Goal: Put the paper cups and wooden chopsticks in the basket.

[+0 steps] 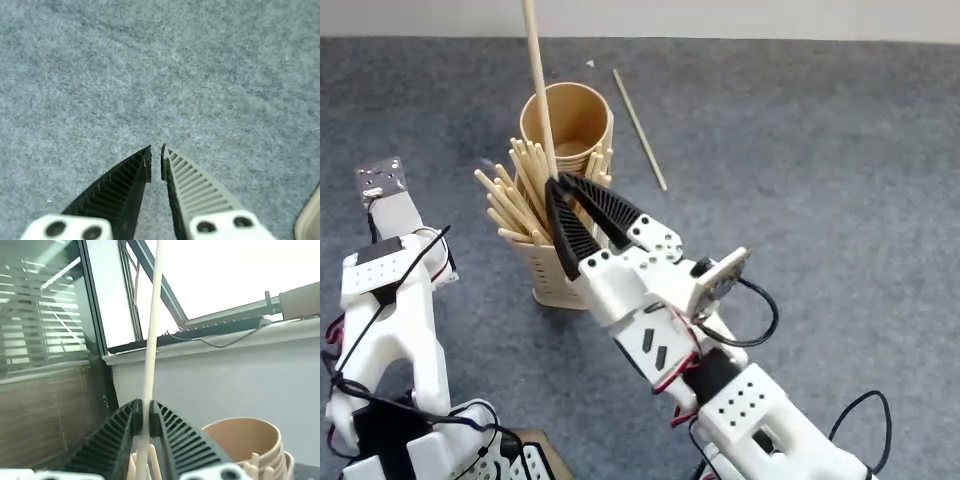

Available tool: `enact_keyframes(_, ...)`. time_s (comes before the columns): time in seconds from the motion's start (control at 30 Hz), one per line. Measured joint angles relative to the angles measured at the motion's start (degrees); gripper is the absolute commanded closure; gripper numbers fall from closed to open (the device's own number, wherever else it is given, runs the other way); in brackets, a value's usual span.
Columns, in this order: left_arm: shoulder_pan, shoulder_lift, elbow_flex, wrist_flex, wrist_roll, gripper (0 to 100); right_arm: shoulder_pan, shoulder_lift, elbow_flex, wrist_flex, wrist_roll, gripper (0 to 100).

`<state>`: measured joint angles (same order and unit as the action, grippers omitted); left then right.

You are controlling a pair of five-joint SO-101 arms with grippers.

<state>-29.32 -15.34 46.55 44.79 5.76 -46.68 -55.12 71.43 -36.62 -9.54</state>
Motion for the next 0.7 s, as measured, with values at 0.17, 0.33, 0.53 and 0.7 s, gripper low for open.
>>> enact_keyframes(0.17, 0.0, 0.0, 0.0, 0.0, 0.0, 93, 0.0, 5.7, 0.0, -5.9, 0.2, 98.3)
enact_keyframes(0.33, 0.0, 0.0, 0.0, 0.0, 0.0, 93, 0.0, 11.5, 0.0, -11.8, 0.2, 78.4)
enact_keyframes(0.53, 0.0, 0.0, 0.0, 0.0, 0.0, 92, 0.0, 16.0, 0.0, -13.4, 0.2, 71.7)
enact_keyframes(0.7, 0.0, 0.0, 0.0, 0.0, 0.0, 92, 0.1, 15.9, 0.0, -13.4, 5.5, 71.7)
